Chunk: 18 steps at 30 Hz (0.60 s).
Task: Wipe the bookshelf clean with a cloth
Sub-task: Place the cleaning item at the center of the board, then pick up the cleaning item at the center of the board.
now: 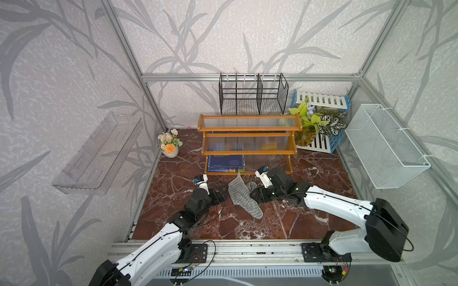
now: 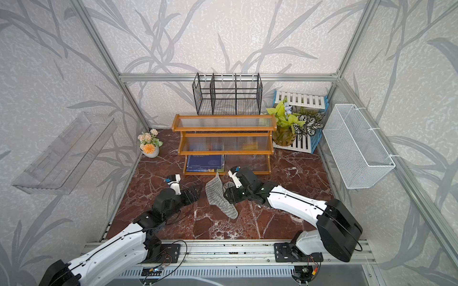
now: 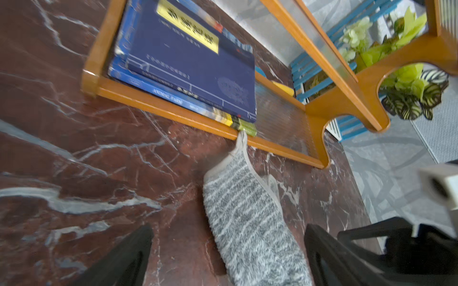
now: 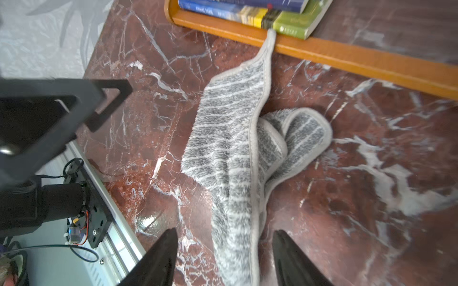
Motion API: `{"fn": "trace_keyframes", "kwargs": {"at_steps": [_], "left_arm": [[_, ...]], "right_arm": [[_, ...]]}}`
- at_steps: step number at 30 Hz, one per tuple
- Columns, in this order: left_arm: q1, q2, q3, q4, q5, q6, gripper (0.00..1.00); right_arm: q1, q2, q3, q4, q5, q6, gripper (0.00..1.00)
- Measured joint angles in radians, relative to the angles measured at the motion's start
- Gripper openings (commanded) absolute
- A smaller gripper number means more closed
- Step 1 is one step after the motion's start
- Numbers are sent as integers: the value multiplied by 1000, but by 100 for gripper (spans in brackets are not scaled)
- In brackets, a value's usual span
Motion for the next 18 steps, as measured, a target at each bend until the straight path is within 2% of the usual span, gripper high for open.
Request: {"fn": "trace_keyframes", "kwargs": {"at_steps": [7, 13, 18], "left_arm": [[-192, 233, 52, 98, -37, 103, 100], [-304, 450, 153, 122, -92, 209, 99], [-367, 661, 254, 103, -148, 271, 92]], "right_arm": [[-120, -159, -85, -49, 24, 18, 68], [-180, -235, -162, -86, 19, 37, 70], [-210, -286, -189, -93, 4, 50, 71]]}}
